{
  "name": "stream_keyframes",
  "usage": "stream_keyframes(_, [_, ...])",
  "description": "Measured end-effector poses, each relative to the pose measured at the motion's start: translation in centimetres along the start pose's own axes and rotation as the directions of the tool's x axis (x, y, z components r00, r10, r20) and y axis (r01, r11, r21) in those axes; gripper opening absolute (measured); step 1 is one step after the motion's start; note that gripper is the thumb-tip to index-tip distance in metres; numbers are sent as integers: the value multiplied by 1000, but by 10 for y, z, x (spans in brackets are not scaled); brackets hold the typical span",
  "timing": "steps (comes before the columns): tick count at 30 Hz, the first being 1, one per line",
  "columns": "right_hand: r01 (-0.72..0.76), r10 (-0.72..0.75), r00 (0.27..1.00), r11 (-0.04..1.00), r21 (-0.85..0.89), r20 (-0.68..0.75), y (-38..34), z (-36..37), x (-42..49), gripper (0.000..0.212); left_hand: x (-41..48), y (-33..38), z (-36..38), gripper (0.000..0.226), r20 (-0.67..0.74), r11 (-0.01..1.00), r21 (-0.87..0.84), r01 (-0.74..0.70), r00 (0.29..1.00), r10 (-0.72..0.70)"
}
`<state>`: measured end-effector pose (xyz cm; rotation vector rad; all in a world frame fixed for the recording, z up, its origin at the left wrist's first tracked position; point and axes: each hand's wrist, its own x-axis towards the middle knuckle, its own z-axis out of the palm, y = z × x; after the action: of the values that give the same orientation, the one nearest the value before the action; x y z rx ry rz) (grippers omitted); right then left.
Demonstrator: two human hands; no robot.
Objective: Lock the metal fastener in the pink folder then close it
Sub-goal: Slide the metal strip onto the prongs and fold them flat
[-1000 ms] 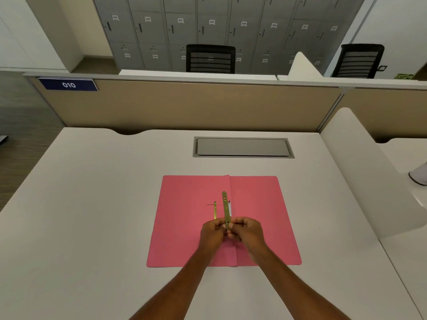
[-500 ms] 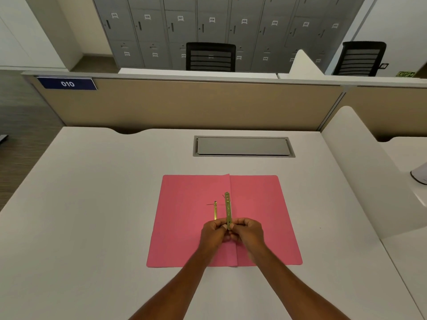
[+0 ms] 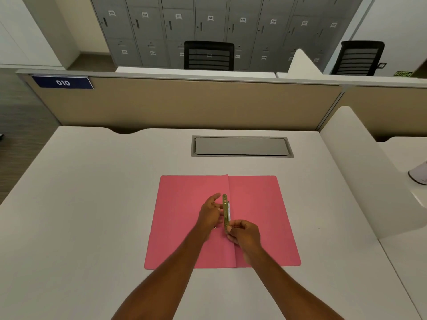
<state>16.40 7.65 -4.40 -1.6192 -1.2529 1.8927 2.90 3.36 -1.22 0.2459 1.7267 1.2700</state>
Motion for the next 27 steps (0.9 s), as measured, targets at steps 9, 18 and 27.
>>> stream_keyframes(9, [-30, 30, 1000, 999, 26, -4, -3, -1, 0, 14, 8, 0, 3, 48, 106, 994, -97, 43, 994, -33])
stream_keyframes(18, [-26, 26, 1000, 1000, 14, -4, -2, -1, -2, 12, 6, -3, 3, 51, 96, 996, -71, 51, 994, -44])
stream_keyframes(27, [-24, 24, 1000, 1000, 1, 4, 3, -5, 0, 13, 1, -5, -1, 55, 101, 994, -92, 59, 994, -49])
